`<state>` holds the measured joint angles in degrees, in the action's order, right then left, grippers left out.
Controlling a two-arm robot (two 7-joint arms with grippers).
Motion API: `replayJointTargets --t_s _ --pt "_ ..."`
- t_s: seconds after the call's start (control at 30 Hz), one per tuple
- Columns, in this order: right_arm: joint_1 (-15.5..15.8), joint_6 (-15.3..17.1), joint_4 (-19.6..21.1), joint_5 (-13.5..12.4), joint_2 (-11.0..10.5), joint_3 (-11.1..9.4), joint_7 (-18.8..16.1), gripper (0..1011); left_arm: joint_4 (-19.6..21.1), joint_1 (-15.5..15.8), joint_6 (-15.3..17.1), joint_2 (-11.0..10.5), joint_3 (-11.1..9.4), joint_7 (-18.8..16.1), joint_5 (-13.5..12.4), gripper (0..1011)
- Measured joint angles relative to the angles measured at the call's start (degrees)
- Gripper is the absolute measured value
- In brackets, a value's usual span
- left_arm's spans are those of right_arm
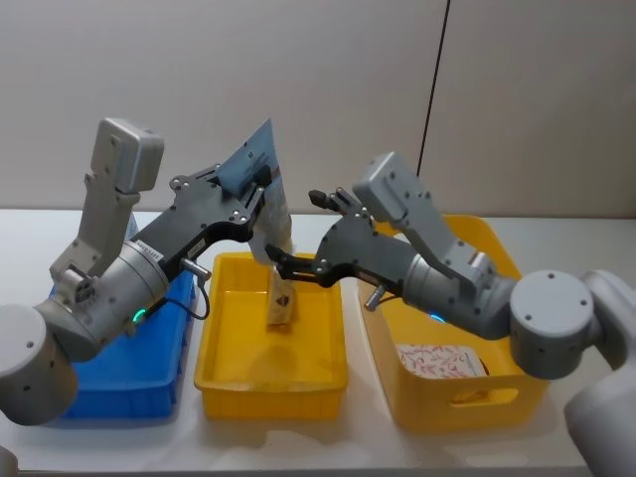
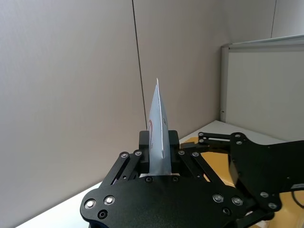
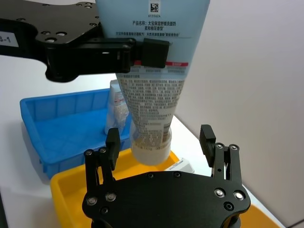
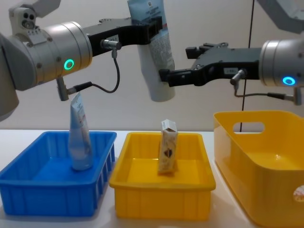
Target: Bimanual collaborative sorting of washing and personal care products
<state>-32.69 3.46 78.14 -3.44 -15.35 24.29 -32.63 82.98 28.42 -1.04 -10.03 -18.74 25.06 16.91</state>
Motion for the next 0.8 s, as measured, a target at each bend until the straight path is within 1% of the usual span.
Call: replayJointTargets --t_s 0.07,0.1,0.17,0.2,0.27,0.3,0.43,0.5,0.6,0.67,0.7,0.73,0.8 --pt "-1.15 -0.86 -2.01 0.00 0.65 0.49 -0.18 1004 0.00 0.00 0.00 0.00 0.00 0.00 0.00 206" --pt "-1.15 -0.86 -2.01 0.00 0.65 0.49 -0.18 1004 0.00 0.00 0.00 0.00 0.00 0.00 0.00 206" --pt "-2.30 -1.66 -4.04 -0.01 1.33 0.98 -0.40 1004 0.00 0.00 0.00 0.00 0.00 -0.01 0.00 206" --pt "-2.30 -1.66 -4.04 -0.01 1.33 0.98 -0.40 1004 0.00 0.00 0.00 0.00 0.00 -0.01 0.00 206" --pt "-3.06 -2.25 -5.44 -0.08 1.84 1.35 -0.58 1004 0.00 0.00 0.00 0.00 0.00 -0.01 0.01 206" --pt "-3.64 -2.63 -6.55 -0.16 2.22 1.63 -0.72 988 0.00 0.00 0.00 0.00 0.00 -0.01 0.00 206" --pt "-4.90 -3.63 -8.90 -0.38 3.06 2.19 -1.13 914 0.00 0.00 0.00 0.00 0.00 -0.01 0.00 206" --pt "-5.58 -4.21 -10.17 -0.56 3.57 2.49 -1.37 842 0.01 0.00 0.00 0.00 0.00 -0.01 0.00 206" --pt "-6.21 -4.73 -11.31 -0.72 4.07 2.75 -1.61 789 0.00 0.00 0.01 0.00 0.00 -0.01 0.00 206" --pt "-6.73 -5.21 -12.49 -0.85 4.46 3.02 -1.76 705 0.00 0.00 0.00 0.00 0.00 -0.01 0.00 206" --pt "-6.93 -5.33 -12.92 -0.88 4.62 3.14 -1.80 693 0.00 0.00 0.00 0.00 0.00 -0.01 0.00 206" --pt "-7.22 -5.61 -13.44 -1.01 4.84 3.30 -1.86 638 0.00 0.00 0.01 0.00 0.00 -0.01 0.00 206" --pt "-7.46 -5.81 -13.90 -1.10 5.03 3.45 -1.92 592 0.00 0.00 0.01 0.00 0.00 -0.01 0.00 225"
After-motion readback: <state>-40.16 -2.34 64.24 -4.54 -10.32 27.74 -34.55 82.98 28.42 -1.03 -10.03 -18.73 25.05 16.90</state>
